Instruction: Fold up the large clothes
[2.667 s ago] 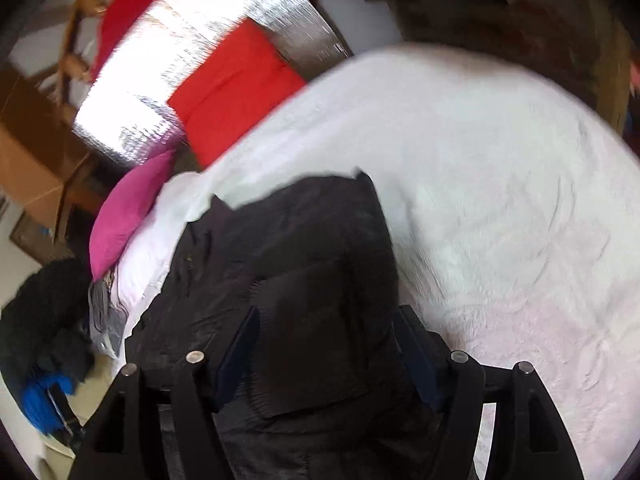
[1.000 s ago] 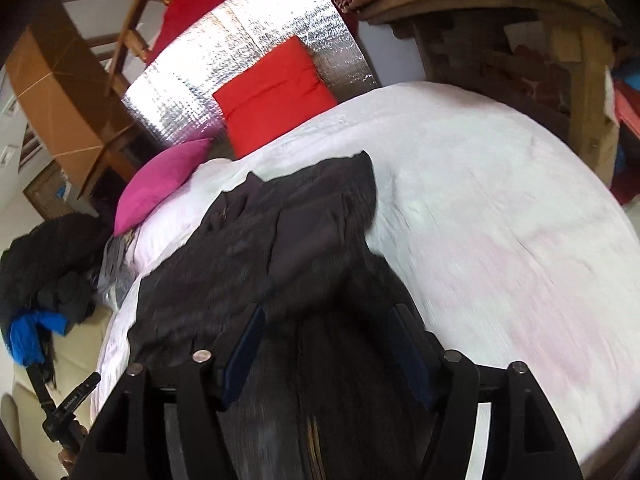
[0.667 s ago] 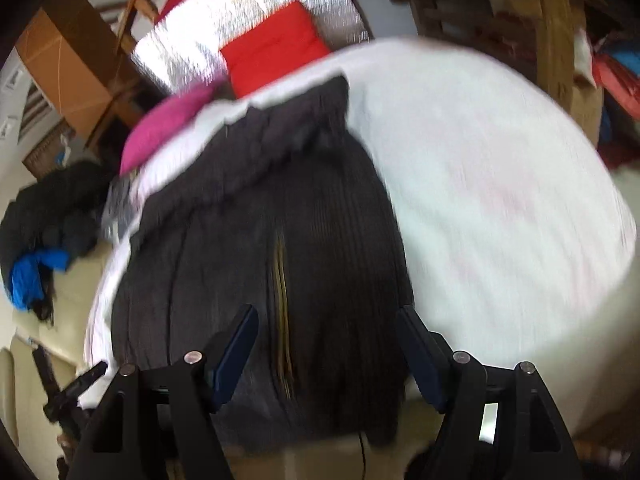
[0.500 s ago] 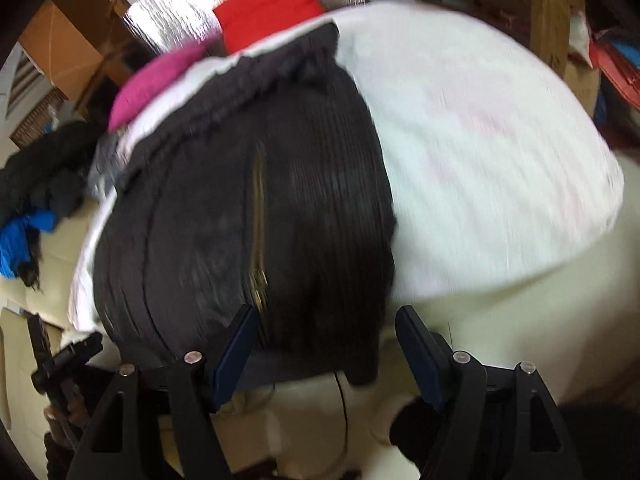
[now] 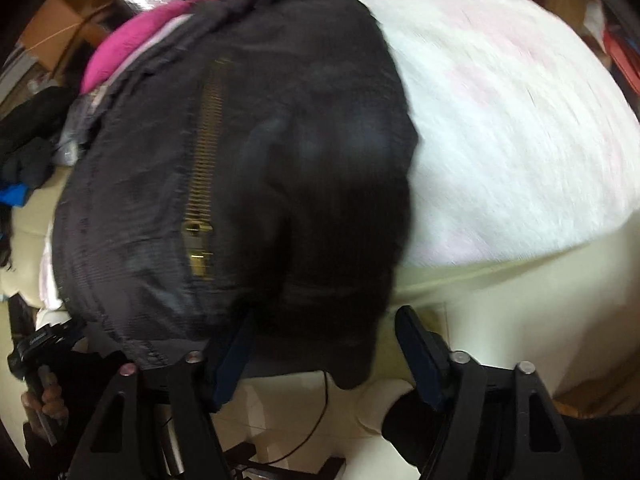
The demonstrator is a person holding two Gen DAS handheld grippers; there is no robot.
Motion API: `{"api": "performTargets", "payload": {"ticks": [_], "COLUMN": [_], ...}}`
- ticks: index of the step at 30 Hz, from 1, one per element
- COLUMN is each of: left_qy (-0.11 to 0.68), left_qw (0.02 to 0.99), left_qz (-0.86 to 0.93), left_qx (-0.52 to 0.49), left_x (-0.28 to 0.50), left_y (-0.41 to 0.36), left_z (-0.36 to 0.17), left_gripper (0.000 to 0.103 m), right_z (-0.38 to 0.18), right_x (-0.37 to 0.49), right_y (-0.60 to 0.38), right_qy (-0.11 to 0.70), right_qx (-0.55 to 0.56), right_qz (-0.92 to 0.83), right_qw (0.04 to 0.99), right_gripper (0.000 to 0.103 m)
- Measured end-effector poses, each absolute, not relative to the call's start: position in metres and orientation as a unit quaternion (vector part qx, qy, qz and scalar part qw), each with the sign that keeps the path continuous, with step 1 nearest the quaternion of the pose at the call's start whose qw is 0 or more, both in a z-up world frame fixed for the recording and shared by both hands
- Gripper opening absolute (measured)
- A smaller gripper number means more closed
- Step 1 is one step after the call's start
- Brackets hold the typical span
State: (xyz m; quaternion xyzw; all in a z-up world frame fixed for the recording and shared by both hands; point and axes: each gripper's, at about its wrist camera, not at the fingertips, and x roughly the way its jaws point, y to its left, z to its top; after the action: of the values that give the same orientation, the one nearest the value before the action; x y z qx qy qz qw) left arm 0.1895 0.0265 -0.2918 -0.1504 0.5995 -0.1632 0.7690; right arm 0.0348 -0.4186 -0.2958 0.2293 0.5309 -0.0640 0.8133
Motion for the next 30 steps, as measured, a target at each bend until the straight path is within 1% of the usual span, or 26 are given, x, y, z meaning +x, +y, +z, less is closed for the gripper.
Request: {"api": "performTargets", "payload": {"ticks": [3,4,5,6,7,8,9,11,13,14,15,16,17,18,20,21,24,26,28,30], "left_qy": [0.602,0.604,0.610,0.618,0.627,0.639,0.649,0.656,0.647,0.641,0.636,0.631,0.627,0.625,0.617,0.609,0.577,0.549,0.536,0.548], "left_qw": [0.765,0.762,0.756,0.749,0.740,0.728,0.716,0.709,0.722,0.726,0.732,0.738,0.744,0.746,0.750,0.753,0.769,0.783,0.788,0.782], "left_qz": [-0.164,-0.163,-0.162,-0.161,-0.161,-0.167,-0.174,-0.181,-0.187,-0.192,-0.196,-0.197,-0.197,-0.198,-0.206,-0.215,-0.245,-0.267,-0.279,-0.277], "left_qx": [-0.160,-0.166,-0.173,-0.177,-0.180,-0.186,-0.191,-0.182,-0.161,-0.156,-0.147,-0.134,-0.124,-0.120,-0.124,-0.127,-0.125,-0.121,-0.120,-0.108], "left_x": [0.190,0.190,0.191,0.192,0.193,0.194,0.195,0.197,0.196,0.198,0.196,0.195,0.193,0.191,0.187,0.184,0.177,0.174,0.174,0.181], "left_y": [0.027,0.027,0.029,0.029,0.028,0.026,0.023,0.015,0.010,0.009,0.007,0.005,0.004,0.003,0.006,0.010,0.019,0.021,0.022,0.018], "left_z": [-0.293,-0.295,-0.298,-0.302,-0.307,-0.313,-0.318,-0.324,-0.321,-0.319,-0.315,-0.312,-0.309,-0.306,-0.297,-0.288,-0.253,-0.229,-0.221,-0.229], "left_gripper": [0.041,0.044,0.056,0.062,0.073,0.076,0.076,0.076,0.071,0.048,0.036,0.023,0.016,0.011,0.009,0.008,0.008,0.008,0.009,0.009], "right_z": [-0.284,-0.283,-0.285,-0.289,-0.293,-0.299,-0.304,-0.315,-0.317,-0.317,-0.314,-0.309,-0.304,-0.300,-0.286,-0.279,-0.244,-0.219,-0.198,-0.192], "right_x": [0.030,0.029,0.030,0.032,0.033,0.036,0.039,0.045,0.049,0.051,0.050,0.047,0.045,0.042,0.036,0.033,0.024,0.021,0.023,0.030], "right_y": [-0.406,-0.403,-0.402,-0.404,-0.406,-0.410,-0.410,-0.410,-0.407,-0.406,-0.402,-0.396,-0.392,-0.389,-0.381,-0.376,-0.364,-0.357,-0.354,-0.354], "right_qy": [0.522,0.522,0.527,0.534,0.539,0.545,0.552,0.565,0.562,0.560,0.555,0.554,0.553,0.553,0.547,0.543,0.516,0.487,0.454,0.439], "right_qx": [0.209,0.205,0.201,0.202,0.210,0.227,0.240,0.245,0.236,0.229,0.224,0.216,0.203,0.196,0.191,0.190,0.187,0.205,0.224,0.235], "right_qz": [-0.042,-0.037,-0.039,-0.046,-0.054,-0.059,-0.059,-0.062,-0.059,-0.056,-0.050,-0.048,-0.048,-0.047,-0.042,-0.039,-0.005,0.028,0.060,0.072], "right_qw": [0.826,0.827,0.825,0.819,0.814,0.805,0.796,0.785,0.791,0.794,0.799,0.803,0.807,0.809,0.814,0.817,0.836,0.849,0.861,0.864], "right_gripper": [0.064,0.064,0.064,0.066,0.067,0.072,0.076,0.076,0.075,0.067,0.057,0.051,0.035,0.028,0.022,0.020,0.020,0.020,0.020,0.020]}}
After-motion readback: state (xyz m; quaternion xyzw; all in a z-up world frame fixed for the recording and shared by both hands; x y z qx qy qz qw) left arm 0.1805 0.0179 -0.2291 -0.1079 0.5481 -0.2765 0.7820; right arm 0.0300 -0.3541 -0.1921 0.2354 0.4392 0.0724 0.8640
